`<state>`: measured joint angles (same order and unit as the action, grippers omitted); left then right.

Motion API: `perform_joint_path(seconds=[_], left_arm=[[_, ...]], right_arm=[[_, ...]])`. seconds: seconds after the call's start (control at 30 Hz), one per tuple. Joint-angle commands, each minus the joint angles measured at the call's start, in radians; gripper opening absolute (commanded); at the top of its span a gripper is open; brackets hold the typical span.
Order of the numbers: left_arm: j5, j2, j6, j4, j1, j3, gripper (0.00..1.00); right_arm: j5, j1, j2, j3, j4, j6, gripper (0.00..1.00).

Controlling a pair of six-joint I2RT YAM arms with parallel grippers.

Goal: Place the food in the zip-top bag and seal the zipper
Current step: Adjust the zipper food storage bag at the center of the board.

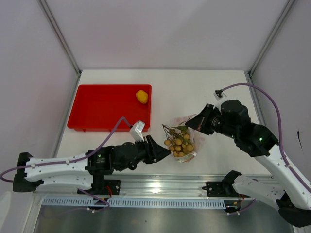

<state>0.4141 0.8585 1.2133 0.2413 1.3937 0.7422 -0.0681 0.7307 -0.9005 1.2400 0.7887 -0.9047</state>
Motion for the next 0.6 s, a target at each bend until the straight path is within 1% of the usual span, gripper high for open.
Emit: perform_joint_path(seconds=[0.0,0.07,0.17,0.2,0.23,0.27,0.33,0.37,0.43,0.5,0.53,0.57], left_arm=[[0.005,0.007,0.014,-0.020,-0.004,0.029,0.45],[-0.006,0.022,0.012,-0.022,-0.004,0.034,0.44],[-0.027,0.048,0.008,-0.022,-0.004,0.043,0.39],[-0.035,0.054,0.008,-0.022,-0.004,0.046,0.33],[-0.038,0.059,0.008,-0.022,-0.004,0.045,0.32],[-0.041,0.069,0.009,-0.022,-0.005,0.048,0.26],[-0.049,0.079,0.012,-0.022,-0.007,0.049,0.22],[-0.051,0.082,0.012,-0.022,-0.010,0.049,0.18],[-0.060,0.086,0.020,-0.023,-0.019,0.049,0.15],[-0.061,0.086,0.022,-0.027,-0.024,0.048,0.16],[-0.063,0.088,0.023,-0.027,-0.030,0.049,0.18],[-0.063,0.089,0.025,-0.027,-0.030,0.049,0.27]], right_arm=[[0.037,0.012,0.003,0.024,-0.072,-0.010,0.00],[0.048,0.015,-0.006,0.029,-0.066,-0.010,0.00],[0.060,0.018,-0.018,0.032,-0.063,-0.020,0.00],[0.063,0.021,-0.018,0.033,-0.066,-0.023,0.00],[0.068,0.022,-0.020,0.035,-0.069,-0.023,0.00],[0.068,0.024,-0.024,0.038,-0.069,-0.025,0.00],[0.068,0.026,-0.031,0.047,-0.074,-0.026,0.00],[0.100,0.027,-0.037,0.055,-0.074,-0.026,0.00],[0.106,0.036,-0.044,0.064,-0.072,-0.028,0.00],[0.119,0.047,-0.049,0.075,-0.071,-0.030,0.00],[0.125,0.053,-0.051,0.078,-0.069,-0.030,0.00],[0.131,0.059,-0.052,0.081,-0.071,-0.033,0.00]])
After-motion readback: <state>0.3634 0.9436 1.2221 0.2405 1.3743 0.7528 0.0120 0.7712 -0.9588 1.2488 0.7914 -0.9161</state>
